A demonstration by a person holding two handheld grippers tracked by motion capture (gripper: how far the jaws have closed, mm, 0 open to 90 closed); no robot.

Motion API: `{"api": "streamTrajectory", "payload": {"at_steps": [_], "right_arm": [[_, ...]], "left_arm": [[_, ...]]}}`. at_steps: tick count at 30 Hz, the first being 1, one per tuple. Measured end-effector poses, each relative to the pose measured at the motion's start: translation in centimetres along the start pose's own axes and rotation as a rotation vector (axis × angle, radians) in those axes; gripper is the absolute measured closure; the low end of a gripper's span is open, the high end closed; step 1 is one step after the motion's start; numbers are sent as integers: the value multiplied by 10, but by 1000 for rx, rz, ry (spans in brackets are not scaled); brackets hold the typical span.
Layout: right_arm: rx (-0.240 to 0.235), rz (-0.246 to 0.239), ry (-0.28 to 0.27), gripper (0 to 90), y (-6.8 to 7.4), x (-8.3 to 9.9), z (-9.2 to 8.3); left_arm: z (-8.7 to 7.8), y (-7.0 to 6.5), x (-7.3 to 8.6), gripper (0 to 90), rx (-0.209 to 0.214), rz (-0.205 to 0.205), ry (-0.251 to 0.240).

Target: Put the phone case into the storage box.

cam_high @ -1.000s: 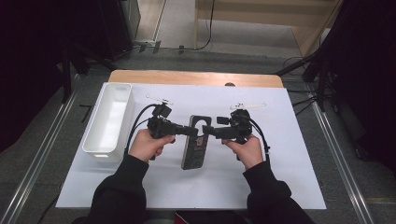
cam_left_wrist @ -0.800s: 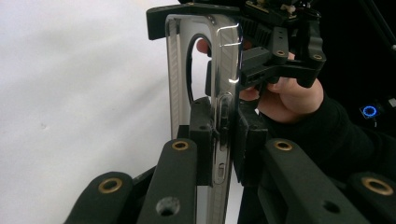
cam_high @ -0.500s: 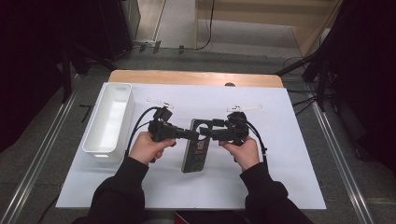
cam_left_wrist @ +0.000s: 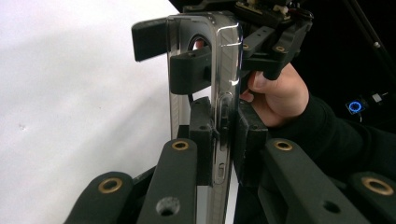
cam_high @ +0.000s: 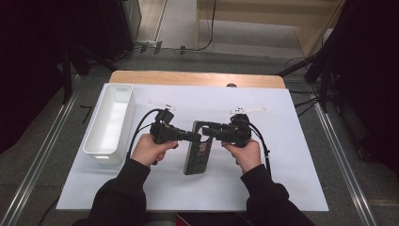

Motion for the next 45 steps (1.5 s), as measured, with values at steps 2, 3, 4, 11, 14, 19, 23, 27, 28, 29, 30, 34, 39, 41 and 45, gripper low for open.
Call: {"api": "streamTrajectory", "payload": {"at_steps": [2, 3, 4, 11, 14, 19, 23, 27, 28, 29, 30, 34, 39, 41, 45], "right_arm": [[-5, 3, 4, 516, 0, 0, 1], [-7, 8, 5, 529, 0, 1, 1], [-8, 8, 5, 564, 0, 1, 1], [-12, 21, 3, 647, 0, 1, -2], [-9, 30, -3, 655, 0, 0, -2], [-3, 31, -1, 662, 1, 0, -3], [6, 29, 4, 667, 2, -1, -4], [15, 26, 8, 672, 3, -2, -4], [17, 25, 8, 673, 3, -2, -4], [18, 27, 8, 674, 3, -2, -4], [16, 29, 9, 676, 3, -2, -5], [18, 27, 13, 679, 3, -3, -5], [18, 23, 17, 681, 4, -4, -6], [18, 19, 17, 681, 4, -4, -6], [19, 19, 19, 682, 4, -4, -6]], "left_arm": [[-1, 0, 0, 799, 4, 5, -3], [-1, 0, 0, 799, 3, 3, -7], [-1, 0, 0, 798, 6, 3, -7], [-2, 0, 0, 798, 4, 11, -14], [-2, 0, 0, 797, 2, 16, -15], [-2, 0, 0, 796, -7, 24, -17], [-2, -2, 1, 794, -24, 45, -20], [-2, -2, 1, 793, -35, 50, -20], [-2, -2, 1, 792, -38, 52, -20], [-2, -3, 1, 792, -39, 53, -21], [-2, -3, 1, 790, -41, 54, -23], [-2, -4, 0, 789, -51, 58, -22], [-2, -4, 0, 776, -54, 61, -31], [-2, -5, 0, 760, -54, 63, -32], [-3, -6, 0, 725, -65, 74, -35]]}}
Point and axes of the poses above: each handheld gripper's, and its own axes: z roughly forward along the jaws, x roughly out of its underside, y roughly to its left, the point moved 1 cm from there along z, roughly forward along the jaws, and after that the axes turned 5 degrees about -y, right-handed, at the moved point
